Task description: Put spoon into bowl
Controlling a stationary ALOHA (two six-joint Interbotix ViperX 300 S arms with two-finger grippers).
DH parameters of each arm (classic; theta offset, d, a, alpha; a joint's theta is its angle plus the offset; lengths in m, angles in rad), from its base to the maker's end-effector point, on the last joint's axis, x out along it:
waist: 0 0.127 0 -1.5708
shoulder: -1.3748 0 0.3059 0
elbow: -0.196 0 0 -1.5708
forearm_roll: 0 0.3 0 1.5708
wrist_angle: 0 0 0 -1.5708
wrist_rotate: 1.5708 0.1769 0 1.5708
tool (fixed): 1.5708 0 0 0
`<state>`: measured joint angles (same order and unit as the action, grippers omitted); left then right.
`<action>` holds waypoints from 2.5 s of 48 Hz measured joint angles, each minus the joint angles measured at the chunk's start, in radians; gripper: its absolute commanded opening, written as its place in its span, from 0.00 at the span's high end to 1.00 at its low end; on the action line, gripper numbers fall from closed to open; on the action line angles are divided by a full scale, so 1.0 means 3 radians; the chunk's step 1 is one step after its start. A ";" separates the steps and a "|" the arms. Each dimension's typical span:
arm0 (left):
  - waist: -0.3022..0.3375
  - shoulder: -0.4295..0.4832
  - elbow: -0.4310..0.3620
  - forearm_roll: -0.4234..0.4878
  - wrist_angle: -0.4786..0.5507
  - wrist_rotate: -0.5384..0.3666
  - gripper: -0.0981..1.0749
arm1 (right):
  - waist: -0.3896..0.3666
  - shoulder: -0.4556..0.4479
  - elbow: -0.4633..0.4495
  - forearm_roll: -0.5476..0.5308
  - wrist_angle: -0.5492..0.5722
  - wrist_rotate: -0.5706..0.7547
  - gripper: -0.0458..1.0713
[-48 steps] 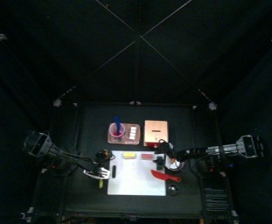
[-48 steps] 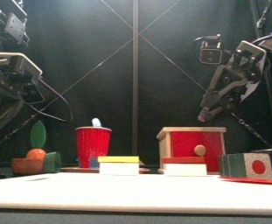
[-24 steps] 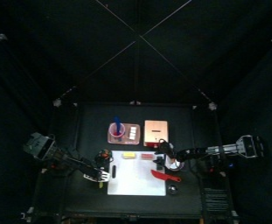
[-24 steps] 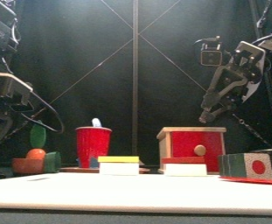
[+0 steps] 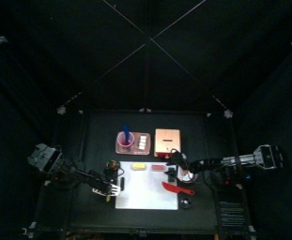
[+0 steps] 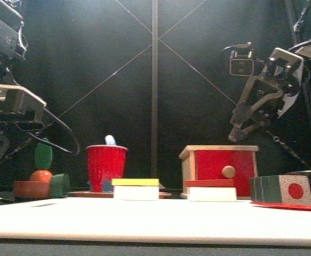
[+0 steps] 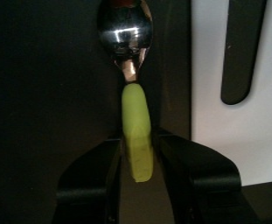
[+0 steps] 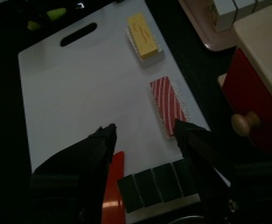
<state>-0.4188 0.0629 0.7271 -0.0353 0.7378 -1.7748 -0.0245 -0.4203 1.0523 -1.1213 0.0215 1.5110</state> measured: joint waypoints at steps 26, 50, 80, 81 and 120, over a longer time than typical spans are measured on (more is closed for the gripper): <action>0.0026 -0.0885 0.0066 0.0414 -0.0082 0.0061 0.40 | 0.0020 0.0000 0.0005 0.0056 0.0000 -0.0005 0.17; 0.0823 -0.1243 0.0358 0.2332 -0.1815 0.0102 0.40 | 0.0046 -0.0077 -0.0026 0.0389 -0.0010 0.0000 0.17; 0.1692 -0.0481 0.0087 0.3278 -0.3267 0.0828 0.40 | 0.0046 -0.0307 -0.0107 0.0997 -0.0066 0.0015 0.16; 0.1703 -0.0481 0.0082 0.3257 -0.3303 0.0869 0.40 | 0.0046 -0.0322 -0.0107 0.0997 -0.0077 0.0010 0.16; 0.1912 0.0123 -0.0194 0.1411 -0.4985 0.3446 0.40 | -0.0358 -0.0046 -0.0455 0.0649 -0.0690 -0.0005 0.16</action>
<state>0.1549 0.0997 0.6688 0.3881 -0.7578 -0.7409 -0.1319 -0.4341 0.9158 -0.9265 -0.1856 1.5094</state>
